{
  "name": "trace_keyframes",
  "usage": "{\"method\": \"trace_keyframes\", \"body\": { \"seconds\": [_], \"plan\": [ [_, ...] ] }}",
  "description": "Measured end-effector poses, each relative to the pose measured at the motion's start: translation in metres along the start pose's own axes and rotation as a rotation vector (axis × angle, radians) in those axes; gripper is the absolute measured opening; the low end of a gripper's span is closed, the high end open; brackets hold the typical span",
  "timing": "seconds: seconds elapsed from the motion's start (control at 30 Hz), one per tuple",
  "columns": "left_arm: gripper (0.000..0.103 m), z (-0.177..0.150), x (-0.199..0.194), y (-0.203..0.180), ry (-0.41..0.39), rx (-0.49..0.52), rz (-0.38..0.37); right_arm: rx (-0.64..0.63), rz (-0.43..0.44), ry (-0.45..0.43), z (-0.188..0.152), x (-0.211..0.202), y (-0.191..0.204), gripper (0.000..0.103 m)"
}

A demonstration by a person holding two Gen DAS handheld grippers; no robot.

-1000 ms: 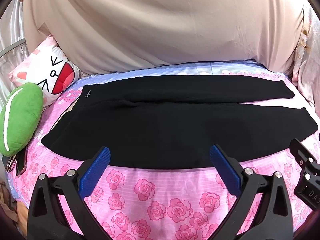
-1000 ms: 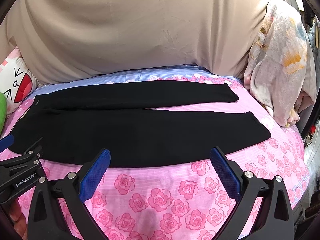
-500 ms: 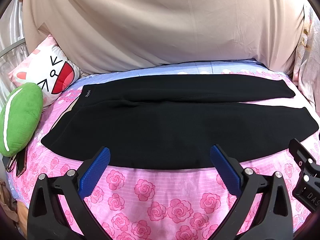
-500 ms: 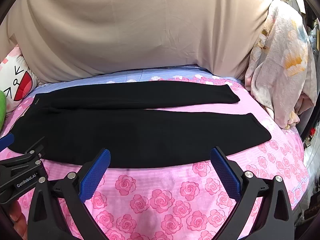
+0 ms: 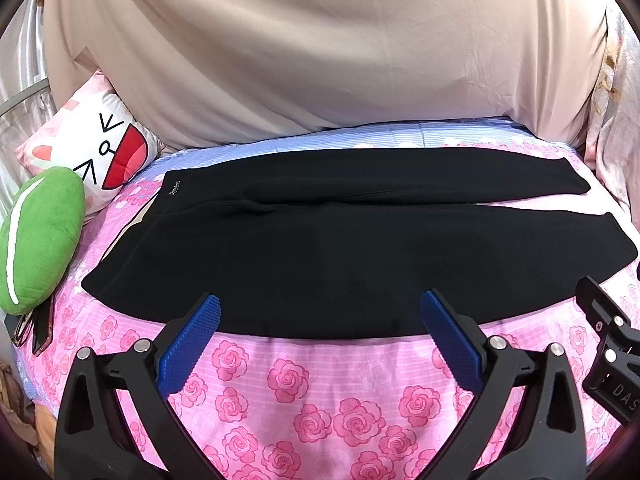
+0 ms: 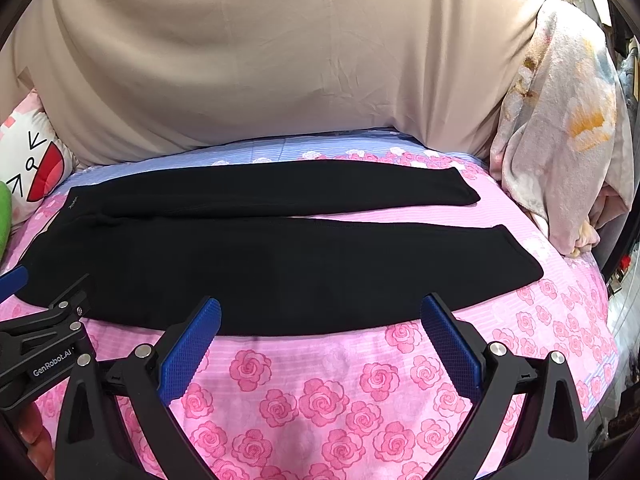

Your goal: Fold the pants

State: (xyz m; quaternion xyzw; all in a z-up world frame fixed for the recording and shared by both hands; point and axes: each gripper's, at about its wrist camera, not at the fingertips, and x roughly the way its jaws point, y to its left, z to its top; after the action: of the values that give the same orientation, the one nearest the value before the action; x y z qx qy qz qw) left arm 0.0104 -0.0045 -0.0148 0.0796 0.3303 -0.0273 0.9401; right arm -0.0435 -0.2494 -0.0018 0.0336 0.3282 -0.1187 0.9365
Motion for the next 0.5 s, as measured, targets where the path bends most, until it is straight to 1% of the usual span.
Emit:
{"method": "trace_keyframes", "body": {
  "seconds": [0.5],
  "plan": [
    [0.098,0.0010,-0.0001,0.0015,0.004,0.006,0.001,-0.001,0.000,0.001,0.0004,0.0000,-0.0003,0.098]
  ]
}}
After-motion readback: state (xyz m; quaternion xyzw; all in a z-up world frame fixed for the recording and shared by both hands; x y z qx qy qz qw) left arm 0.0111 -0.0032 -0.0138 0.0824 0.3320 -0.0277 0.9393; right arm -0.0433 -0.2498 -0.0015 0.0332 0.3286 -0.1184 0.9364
